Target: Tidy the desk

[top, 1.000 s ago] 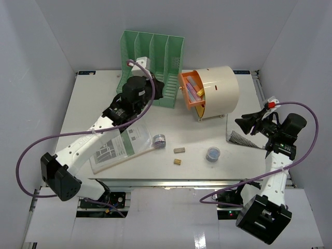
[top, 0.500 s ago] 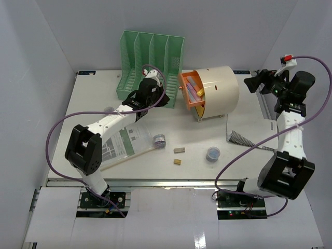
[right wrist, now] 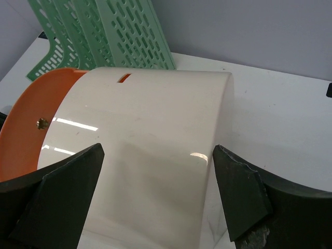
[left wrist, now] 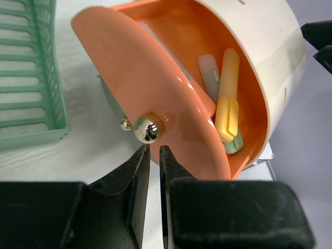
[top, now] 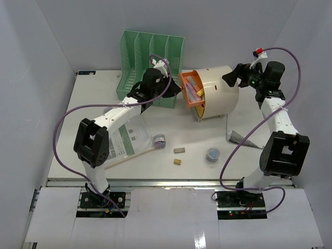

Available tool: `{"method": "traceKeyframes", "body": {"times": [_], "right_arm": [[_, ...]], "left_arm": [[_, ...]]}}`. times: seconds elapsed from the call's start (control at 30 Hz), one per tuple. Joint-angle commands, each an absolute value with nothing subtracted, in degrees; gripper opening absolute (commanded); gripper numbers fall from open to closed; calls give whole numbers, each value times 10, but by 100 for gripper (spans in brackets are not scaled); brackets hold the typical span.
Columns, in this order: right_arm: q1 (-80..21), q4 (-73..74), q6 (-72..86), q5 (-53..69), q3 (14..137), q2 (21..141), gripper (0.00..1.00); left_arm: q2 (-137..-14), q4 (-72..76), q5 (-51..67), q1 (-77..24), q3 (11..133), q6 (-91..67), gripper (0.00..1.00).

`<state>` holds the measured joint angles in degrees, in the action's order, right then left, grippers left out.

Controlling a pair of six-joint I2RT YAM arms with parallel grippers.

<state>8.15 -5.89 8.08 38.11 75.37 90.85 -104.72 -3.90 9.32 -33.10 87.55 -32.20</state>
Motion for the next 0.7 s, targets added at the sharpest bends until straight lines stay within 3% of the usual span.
{"method": "traceKeyframes", "body": {"times": [0.0,0.13,0.67], "right_arm": [[72,-75,74,298,777,907,91],[70,-73,76,288,779,907,88],[48,24,64,314,814,914,72]], "left_arm": [[-1069,-44,132,-328,923,-329,25],[-1093,-46,156,-328,955,-341,32],[-1185,-35,208,-353,1082,-388,38]]}}
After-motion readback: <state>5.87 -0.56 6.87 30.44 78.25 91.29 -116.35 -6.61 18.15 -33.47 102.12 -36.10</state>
